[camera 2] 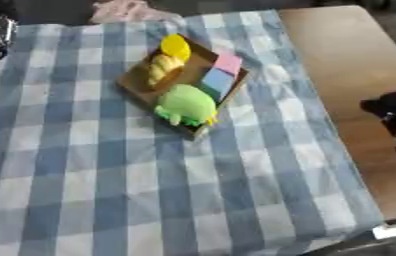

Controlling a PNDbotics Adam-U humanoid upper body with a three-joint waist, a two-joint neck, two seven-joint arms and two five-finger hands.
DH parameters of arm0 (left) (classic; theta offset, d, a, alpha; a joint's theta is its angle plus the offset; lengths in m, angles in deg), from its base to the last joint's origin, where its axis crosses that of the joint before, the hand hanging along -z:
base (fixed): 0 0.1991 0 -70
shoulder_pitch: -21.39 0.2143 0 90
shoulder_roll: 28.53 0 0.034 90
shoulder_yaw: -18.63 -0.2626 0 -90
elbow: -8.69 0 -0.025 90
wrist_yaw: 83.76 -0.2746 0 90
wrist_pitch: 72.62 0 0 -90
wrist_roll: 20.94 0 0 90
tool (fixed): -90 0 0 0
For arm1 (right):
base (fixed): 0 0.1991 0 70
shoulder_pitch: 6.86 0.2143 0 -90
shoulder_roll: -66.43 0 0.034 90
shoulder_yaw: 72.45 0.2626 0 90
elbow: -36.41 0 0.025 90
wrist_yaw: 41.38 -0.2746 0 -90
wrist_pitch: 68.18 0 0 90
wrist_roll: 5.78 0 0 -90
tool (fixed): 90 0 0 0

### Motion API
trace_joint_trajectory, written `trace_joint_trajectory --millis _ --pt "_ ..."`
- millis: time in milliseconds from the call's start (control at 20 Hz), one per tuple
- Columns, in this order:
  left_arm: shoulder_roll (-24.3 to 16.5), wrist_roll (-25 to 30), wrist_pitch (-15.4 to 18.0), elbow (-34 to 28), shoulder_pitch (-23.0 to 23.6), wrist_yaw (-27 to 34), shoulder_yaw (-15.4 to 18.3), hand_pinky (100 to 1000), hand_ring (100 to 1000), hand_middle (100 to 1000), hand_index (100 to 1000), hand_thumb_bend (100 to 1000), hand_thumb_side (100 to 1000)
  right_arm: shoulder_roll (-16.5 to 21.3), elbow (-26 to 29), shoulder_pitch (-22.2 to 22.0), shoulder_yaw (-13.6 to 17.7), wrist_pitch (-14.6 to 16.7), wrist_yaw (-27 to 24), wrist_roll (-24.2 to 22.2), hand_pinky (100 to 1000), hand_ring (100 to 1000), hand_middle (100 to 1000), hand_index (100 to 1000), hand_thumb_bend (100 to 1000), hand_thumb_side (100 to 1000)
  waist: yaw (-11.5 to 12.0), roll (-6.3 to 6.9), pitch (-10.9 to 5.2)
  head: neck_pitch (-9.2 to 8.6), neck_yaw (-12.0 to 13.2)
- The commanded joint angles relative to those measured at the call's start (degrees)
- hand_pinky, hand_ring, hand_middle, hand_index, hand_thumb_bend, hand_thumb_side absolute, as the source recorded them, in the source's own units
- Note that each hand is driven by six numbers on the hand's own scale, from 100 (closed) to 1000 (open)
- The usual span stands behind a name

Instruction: Pick up objects on the table and place them in the box.

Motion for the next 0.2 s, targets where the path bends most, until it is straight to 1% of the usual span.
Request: trace_joint_trajectory --millis 50,200 --pt "1.0 -2.8 -2.5 -4.9 2.0 2.8 -0.6 822 850 818 977 103 674 1.6 1.1 0.3 0.5 1.8 -1.7 -0.1 900 832 789 923 100 470 -0.1 -0.07 -0.92 -0.36 0.3" --pt "2.4 -5.4 -5.0 -9.1 6.5 5.5 -1.2 824 846 816 977 144 687 1.7 1.1 0.3 0.4 2.8 -3.0 -0.6 899 840 794 924 100 470 -0.2 -0.05 -1.11 -0.07 0.7"
